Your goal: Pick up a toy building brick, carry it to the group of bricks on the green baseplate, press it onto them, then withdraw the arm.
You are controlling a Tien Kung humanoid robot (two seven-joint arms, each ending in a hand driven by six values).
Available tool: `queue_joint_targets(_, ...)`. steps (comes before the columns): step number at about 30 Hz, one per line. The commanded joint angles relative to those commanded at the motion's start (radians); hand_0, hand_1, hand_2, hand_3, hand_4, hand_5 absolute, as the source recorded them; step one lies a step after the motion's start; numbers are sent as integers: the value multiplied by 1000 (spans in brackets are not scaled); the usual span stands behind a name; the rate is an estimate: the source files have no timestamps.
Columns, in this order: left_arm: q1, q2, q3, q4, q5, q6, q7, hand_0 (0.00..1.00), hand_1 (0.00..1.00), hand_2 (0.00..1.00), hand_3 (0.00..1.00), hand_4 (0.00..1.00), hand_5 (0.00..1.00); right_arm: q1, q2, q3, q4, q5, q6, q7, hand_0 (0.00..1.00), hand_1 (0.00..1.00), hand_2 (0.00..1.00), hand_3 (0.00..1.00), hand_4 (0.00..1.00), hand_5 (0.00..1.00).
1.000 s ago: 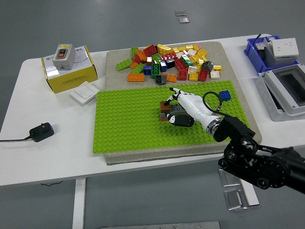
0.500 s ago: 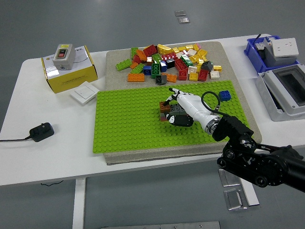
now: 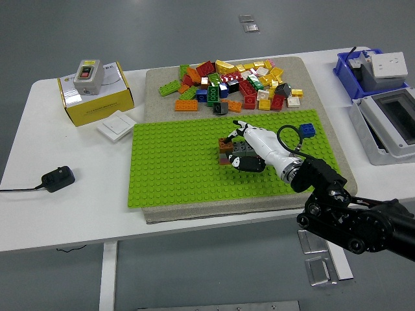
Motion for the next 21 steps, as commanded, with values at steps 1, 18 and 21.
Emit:
queue_joint_targets(1, 0, 0, 0, 0, 0, 0, 0, 660, 660, 571, 590, 169, 676, 0, -1, 5, 3, 6, -1, 3, 887, 924, 998, 647, 551, 472)
queue_joint_targets(18, -1, -2, -4, 0, -4, 1, -1, 660, 661, 571, 589, 170, 674, -5, -28, 109, 64, 121, -6, 78, 886, 922, 998, 651, 553, 465)
queue_joint_targets(21, -2, -3, -3, 0, -5, 1, -3, 660, 661, 571, 589, 170, 674, -34, -50, 158, 98, 99, -27, 74, 886, 922, 998, 651, 553, 465)
